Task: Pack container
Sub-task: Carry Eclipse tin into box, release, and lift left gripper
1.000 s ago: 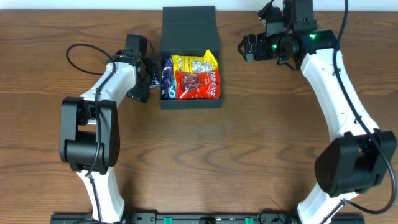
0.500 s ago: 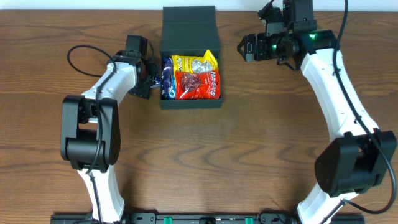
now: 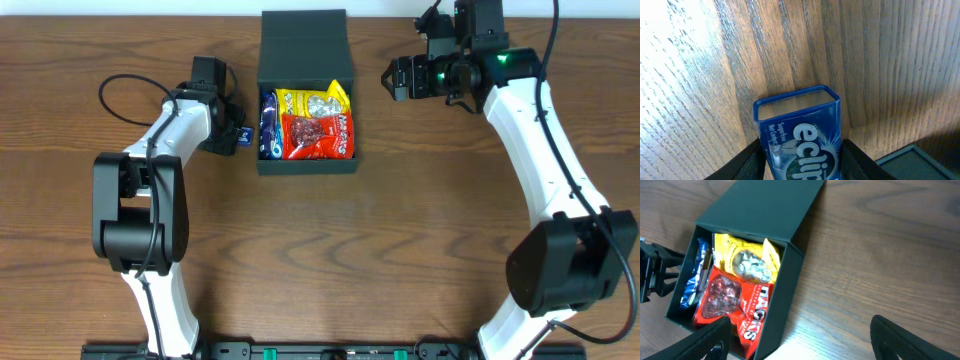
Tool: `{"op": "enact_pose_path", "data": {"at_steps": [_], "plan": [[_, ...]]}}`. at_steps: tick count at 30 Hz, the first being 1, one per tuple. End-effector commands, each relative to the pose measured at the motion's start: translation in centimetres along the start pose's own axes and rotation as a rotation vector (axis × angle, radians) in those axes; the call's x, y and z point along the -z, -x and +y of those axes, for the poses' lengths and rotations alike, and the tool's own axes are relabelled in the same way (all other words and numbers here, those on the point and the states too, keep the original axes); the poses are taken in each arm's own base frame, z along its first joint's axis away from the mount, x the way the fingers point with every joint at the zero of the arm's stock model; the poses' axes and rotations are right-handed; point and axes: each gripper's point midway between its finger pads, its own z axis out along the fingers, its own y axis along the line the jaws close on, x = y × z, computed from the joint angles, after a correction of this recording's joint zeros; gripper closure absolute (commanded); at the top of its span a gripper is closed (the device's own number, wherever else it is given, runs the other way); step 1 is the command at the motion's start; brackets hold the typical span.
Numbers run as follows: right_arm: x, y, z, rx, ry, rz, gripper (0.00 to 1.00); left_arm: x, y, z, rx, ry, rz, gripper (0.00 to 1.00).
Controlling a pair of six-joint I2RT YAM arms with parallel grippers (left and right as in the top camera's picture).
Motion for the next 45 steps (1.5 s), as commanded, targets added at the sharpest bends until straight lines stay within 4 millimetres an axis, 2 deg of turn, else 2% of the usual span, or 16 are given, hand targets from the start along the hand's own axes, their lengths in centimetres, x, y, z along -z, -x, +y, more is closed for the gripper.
{"op": "enact_pose_path", "data": {"at_steps": [1,7,12,15,18,22,25,28,32,35,41,45], "plan": [[0.7,0.6,0.6,0.017,0.005,-0.019,0.12,-1.4,0.4,1.3,-0.041,0.051,-0.003,0.55],[0.7,0.6,0.6,0.016,0.005,-0.017,0.12,-1.3,0.7,1.8,-0.116,0.075,-0.018,0.57],[0.7,0.6,0.6,0.016,0.005,-0.017,0.12,-1.2,1.6,2.7,-0.204,0.116,-0.049,0.76],[0.7,0.6,0.5,0.024,0.004,-0.017,0.12,-1.0,1.9,3.1,-0.273,0.135,-0.042,0.94],[0.7,0.6,0.4,0.026,-0.004,-0.018,0.11,-0.4,2.2,3.1,-0.327,0.152,-0.034,0.94],[0.8,0.6,0.1,0.025,-0.014,-0.019,0.11,1.6,3.4,1.6,-0.437,0.173,-0.077,0.94],[0.8,0.6,-0.3,0.027,-0.032,-0.02,0.11,4.1,4.6,-0.2,-0.54,0.195,-0.155,0.94],[0.9,0.7,-0.4,0.024,-0.034,-0.022,0.1,7.3,4.9,-3.5,-0.698,0.161,-0.236,0.94],[1.0,0.7,-0.8,0.018,-0.042,-0.024,0.09,10.0,3.2,-7.2,-0.907,0.076,-0.283,0.94],[1.1,0.8,-1.8,0.01,-0.074,-0.029,0.01,10.8,0.1,-8.5,-1.105,0.039,-0.27,0.94],[1.5,1.1,-2.9,-0.006,-0.094,-0.04,0.01,10.3,-6.2,-7.7,-1.338,0.035,-0.161,0.94],[1.7,1.3,-3.5,-0.014,-0.101,-0.049,0.01,10.2,-9.6,-7.4,-1.479,-0.002,-0.092,0.94]]}}
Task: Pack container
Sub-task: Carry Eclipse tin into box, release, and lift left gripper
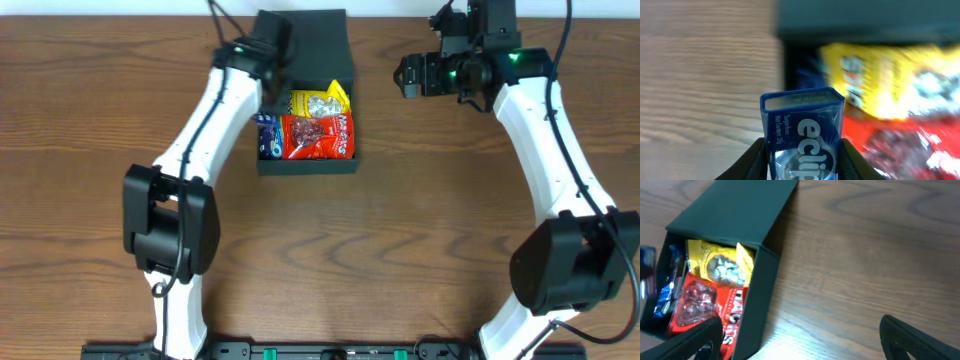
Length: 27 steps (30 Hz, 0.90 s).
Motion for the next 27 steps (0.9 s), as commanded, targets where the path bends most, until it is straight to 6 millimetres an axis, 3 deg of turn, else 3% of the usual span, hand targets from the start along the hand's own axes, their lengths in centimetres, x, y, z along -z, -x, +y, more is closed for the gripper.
{"op": "enact_pose_path", "data": {"at_steps": [1,11,17,18,19,20,24,27], "plan": [[1.0,1.0,-0.5,0.005,-0.015,-0.034,0.01,1.5,0.2,-1.8,-0.116,-0.06,-0.02,0.94],[1.0,1.1,-0.7,0.003,-0.017,-0.037,0.01,1.4,-0.6,-3.6,-0.1,-0.144,0.01,0.94],[1.0,1.1,-0.7,0.003,-0.017,-0.037,0.01,-0.2,-1.6,-3.6,-0.088,-0.138,0.056,0.94],[1.0,1.1,-0.7,0.003,-0.017,-0.037,0.01,-0.3,-1.6,-3.7,-0.088,-0.138,0.058,0.87],[1.0,1.1,-0.7,0.003,-0.017,-0.037,0.01,-0.3,-1.6,-3.7,-0.085,-0.138,0.057,0.55],[1.0,1.1,-0.7,0.003,-0.017,-0.037,0.01,-0.3,-1.5,-3.7,-0.084,-0.139,0.053,0.33],[1.0,1.1,-0.7,0.004,-0.017,-0.037,0.01,-0.3,-1.3,-3.8,-0.084,-0.141,0.046,0.09],[1.0,1.1,-0.7,0.004,-0.017,-0.037,0.01,0.0,-1.2,-3.9,-0.083,-0.149,0.042,0.05]]}}
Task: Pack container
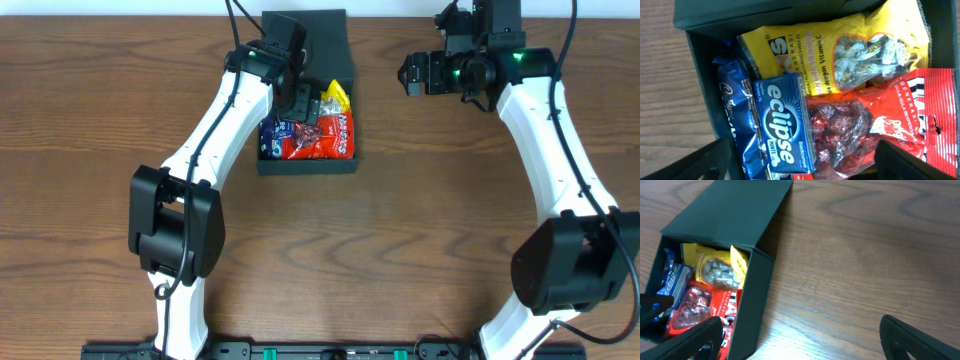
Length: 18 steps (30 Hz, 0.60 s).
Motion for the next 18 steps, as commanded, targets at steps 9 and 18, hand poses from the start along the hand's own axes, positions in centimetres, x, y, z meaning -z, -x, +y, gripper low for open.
{"op": "enact_pose_path", "data": {"at_steps": [9,18], "plan": [[0.9,0.9,1.5,0.011,0.083,-0.031,0.01,3.0,3.9,2.3,0.145,-0.008,-0.108,0.23],[0.5,1.8,3.4,0.054,0.117,-0.066,0.01,4.5,6.2,11.6,0.307,0.051,-0.201,0.35]]}}
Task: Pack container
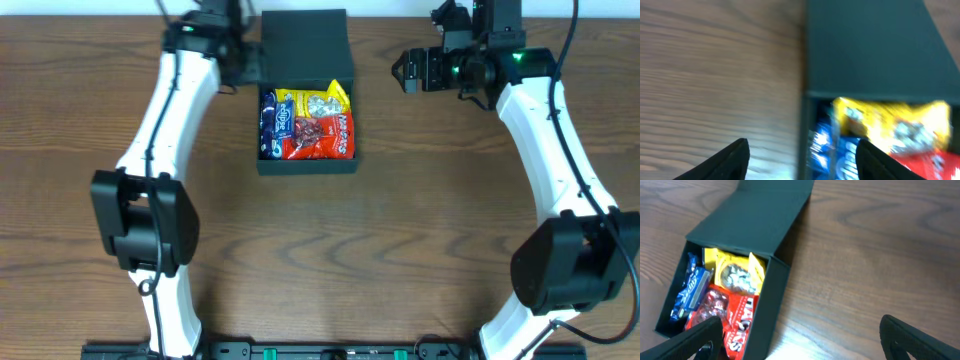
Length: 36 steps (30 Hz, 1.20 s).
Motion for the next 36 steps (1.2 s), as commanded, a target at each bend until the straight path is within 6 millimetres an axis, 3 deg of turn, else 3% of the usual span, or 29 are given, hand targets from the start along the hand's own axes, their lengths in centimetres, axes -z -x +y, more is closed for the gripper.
{"op": "enact_pose_path", "data": {"at_steps": [1,2,5,7,8,9,15,18,23,29,36], "plan": [[0.0,0.9,2.2,0.044,0.041,-0.028,0.02,0.5,1.3,2.7,0.053,0.02,-0.027,0.37],[-0.4,0.9,2.4,0.05,0.043,-0.028,0.09,0.5,1.4,3.4,0.066,0.027,-0.025,0.48],[-2.1,0.3,2.8,0.056,0.053,-0.003,0.42,0.6,1.5,4.4,0.082,0.038,-0.024,0.56],[-3.5,-0.1,2.6,0.021,0.052,0.011,0.75,0.6,1.8,4.8,0.089,0.04,-0.032,0.86],[-4.3,-0.3,2.3,-0.01,0.052,0.019,0.91,0.5,1.9,4.9,0.092,0.04,-0.037,0.94],[-5.2,-0.5,2.0,-0.04,0.051,0.023,0.99,0.3,2.1,5.0,0.093,0.04,-0.045,0.94],[-9.5,-0.9,0.6,-0.142,0.052,0.021,0.99,-2.2,3.6,5.0,0.106,0.003,-0.094,0.94],[-11.8,-1.0,0.0,-0.22,0.067,0.008,0.99,-5.6,3.9,4.5,0.21,-0.067,-0.088,0.94],[-14.3,-2.1,0.0,-0.261,0.118,0.029,0.99,-11.1,2.5,3.6,0.29,-0.166,-0.024,0.94],[-16.5,-2.3,-0.1,-0.322,0.184,0.018,0.99,-13.7,2.2,2.9,0.341,-0.228,-0.013,0.94],[-19.4,-3.1,0.4,-0.412,0.317,0.024,0.99,-15.0,2.9,1.9,0.407,-0.331,-0.027,0.94]]}}
